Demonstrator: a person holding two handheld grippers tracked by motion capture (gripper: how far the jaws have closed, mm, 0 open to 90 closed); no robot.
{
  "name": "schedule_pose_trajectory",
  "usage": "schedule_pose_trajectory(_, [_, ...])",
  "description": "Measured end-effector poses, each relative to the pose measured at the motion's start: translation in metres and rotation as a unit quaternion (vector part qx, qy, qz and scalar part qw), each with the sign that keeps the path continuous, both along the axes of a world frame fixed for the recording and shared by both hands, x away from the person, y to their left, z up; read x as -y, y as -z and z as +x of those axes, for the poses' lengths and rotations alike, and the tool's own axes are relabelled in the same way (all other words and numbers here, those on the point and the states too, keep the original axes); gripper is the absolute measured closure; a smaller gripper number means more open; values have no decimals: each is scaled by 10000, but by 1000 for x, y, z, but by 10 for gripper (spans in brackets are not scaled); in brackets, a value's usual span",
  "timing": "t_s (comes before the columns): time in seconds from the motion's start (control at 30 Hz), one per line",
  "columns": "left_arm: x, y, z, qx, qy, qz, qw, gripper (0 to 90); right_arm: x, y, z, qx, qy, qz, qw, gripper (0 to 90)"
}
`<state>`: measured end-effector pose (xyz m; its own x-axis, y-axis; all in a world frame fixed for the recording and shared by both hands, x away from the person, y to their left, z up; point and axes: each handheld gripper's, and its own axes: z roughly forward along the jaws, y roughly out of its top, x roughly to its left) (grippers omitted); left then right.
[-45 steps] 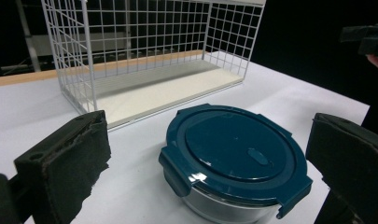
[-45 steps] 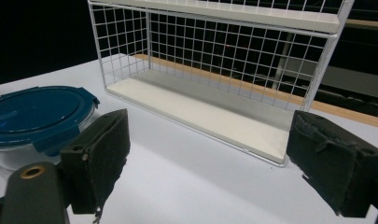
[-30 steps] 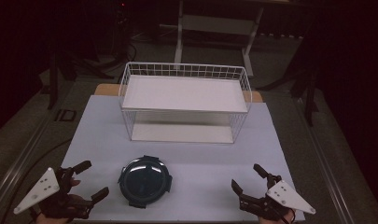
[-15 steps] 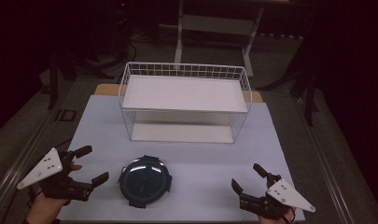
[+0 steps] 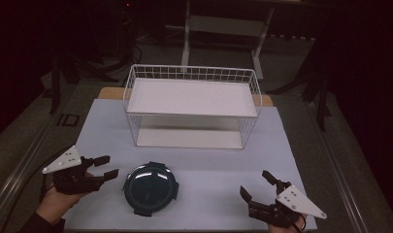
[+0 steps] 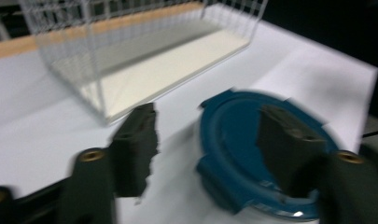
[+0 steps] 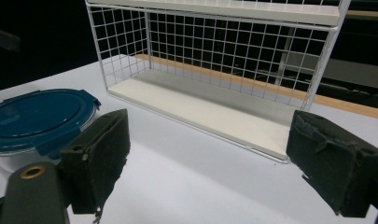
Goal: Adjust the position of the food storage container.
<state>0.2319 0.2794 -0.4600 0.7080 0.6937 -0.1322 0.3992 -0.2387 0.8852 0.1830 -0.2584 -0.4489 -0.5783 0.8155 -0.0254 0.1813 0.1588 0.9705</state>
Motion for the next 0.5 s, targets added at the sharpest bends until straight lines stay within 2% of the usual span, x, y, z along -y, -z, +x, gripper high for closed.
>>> schedule_pose_trajectory(0.03, [0,0,0,0,0,0,10000,479,0,0,0,0,0,0,10000,134])
schedule_pose_trajectory(0.07, [0,4,2,-65,-84,110,9999,479,0,0,0,-5,-7,1,10000,134])
schedule_pose_trajectory(0.1, [0,8,4,-112,-112,225,9996,526,0,0,0,-11,-16,4,10000,135])
schedule_pose_trajectory(0.13, [1,16,7,-254,-113,436,9987,619,0,0,0,-19,-32,5,10000,135])
schedule_pose_trajectory(0.17, [1,16,7,-254,-113,436,9987,667,0,0,0,-19,-32,5,10000,135])
schedule_pose_trajectory(0.2, [4,23,9,-379,-28,694,9969,711,0,0,0,-20,-39,12,10000,136])
schedule_pose_trajectory(0.23, [4,23,9,-379,-28,694,9969,756,0,0,0,-20,-39,12,10000,136])
schedule_pose_trajectory(0.27, [7,30,10,-491,43,972,9940,798,0,0,0,-14,-44,12,10000,135])
schedule_pose_trajectory(0.37, [9,35,8,-589,120,959,9936,887,0,0,0,-12,-53,10,10000,136])
schedule_pose_trajectory(0.5, [13,40,4,-757,355,1066,9908,896,0,0,0,-39,-62,9,10000,136])
